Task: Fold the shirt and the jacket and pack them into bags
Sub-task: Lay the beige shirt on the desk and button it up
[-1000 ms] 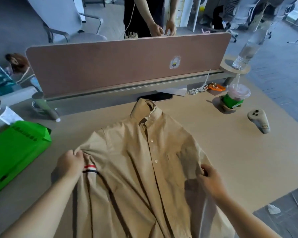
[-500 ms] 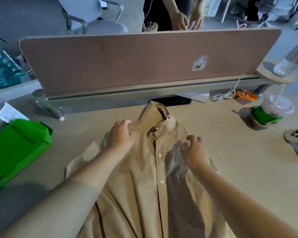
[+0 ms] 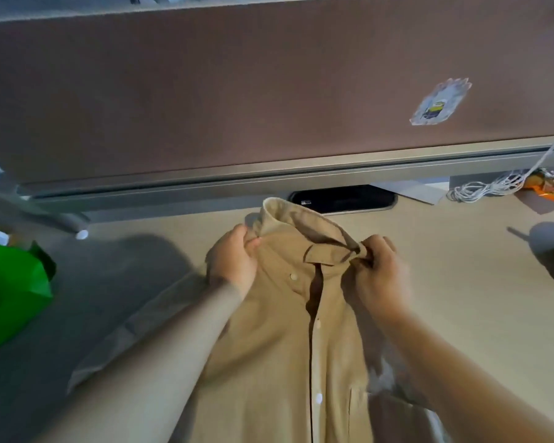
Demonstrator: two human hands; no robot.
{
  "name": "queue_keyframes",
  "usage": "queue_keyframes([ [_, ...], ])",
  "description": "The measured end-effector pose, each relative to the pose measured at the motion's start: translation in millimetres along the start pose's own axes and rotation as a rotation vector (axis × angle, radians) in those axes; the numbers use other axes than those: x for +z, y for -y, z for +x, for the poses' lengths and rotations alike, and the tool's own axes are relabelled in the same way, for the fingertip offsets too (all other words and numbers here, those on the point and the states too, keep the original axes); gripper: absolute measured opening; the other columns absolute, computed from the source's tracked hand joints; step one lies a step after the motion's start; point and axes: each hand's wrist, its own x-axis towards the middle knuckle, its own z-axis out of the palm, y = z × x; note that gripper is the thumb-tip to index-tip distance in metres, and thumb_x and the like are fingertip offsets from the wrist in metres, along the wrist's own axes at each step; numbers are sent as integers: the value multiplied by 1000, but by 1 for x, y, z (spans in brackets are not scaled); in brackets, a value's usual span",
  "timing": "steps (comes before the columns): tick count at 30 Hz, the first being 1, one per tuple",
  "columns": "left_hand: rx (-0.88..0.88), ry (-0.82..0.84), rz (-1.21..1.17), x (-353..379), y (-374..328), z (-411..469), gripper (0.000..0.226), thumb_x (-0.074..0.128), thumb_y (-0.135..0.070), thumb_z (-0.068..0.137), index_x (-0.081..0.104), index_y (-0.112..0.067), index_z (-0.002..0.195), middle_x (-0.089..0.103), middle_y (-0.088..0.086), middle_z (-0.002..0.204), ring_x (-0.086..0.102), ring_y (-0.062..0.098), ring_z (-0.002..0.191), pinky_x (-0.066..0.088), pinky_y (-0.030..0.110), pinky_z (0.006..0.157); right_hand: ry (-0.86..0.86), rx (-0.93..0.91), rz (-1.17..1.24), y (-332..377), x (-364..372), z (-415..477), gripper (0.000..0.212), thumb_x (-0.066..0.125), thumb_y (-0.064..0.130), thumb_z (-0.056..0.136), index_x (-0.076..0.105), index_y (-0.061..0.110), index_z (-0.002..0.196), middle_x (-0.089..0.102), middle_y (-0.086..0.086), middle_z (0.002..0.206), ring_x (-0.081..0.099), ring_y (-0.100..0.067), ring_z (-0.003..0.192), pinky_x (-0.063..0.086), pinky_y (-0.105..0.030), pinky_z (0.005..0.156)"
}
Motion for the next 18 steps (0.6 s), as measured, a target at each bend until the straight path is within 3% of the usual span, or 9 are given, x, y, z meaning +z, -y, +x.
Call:
queue_keyframes([
  [4,-89,-40,-93,-2,4,3,32,52,-20,92,42,-18,63,56,4,70,57,36,78,44,37,70,88,67,-32,-14,12,10,10,55,14,88,51,19,80,50,4,89,53,-20,80,49,-39,72],
  [7,-90,-4,-156,-4,4,5,9,53,-24,89,61,-23,87,67,-2,90,61,26,91,49,36,83,50,234,199,-12,16,14,10,59,17,89,58,25,83,49,8,94,53,-17,88,48,-38,85],
  [11,-11,50,-247,-11,-4,12,31,56,-48,78,57,-42,108,60,-22,101,60,10,100,52,36,90,71,172,482,4,6,17,25,63,13,88,57,36,95,47,13,102,54,-11,98,47,-26,84],
  [13,75,109,-148,-12,-16,13,46,58,-59,78,57,-35,117,59,-19,105,58,8,99,53,33,85,182,128,356,11,7,25,30,69,17,84,53,32,106,45,12,103,52,-6,95,48,-23,82],
  [15,141,115,-32,-10,-18,20,31,59,-53,83,64,-29,103,65,-10,101,61,13,92,55,36,81,256,87,67,11,10,37,28,68,23,85,53,23,109,50,6,99,51,-6,86,44,-19,74],
  [18,-23,118,-118,-15,-18,28,15,48,-42,92,57,-33,84,68,-2,81,69,20,73,58,40,74,221,219,-66,7,11,48,18,59,31,92,56,14,97,55,3,79,53,-15,75,39,-25,60],
])
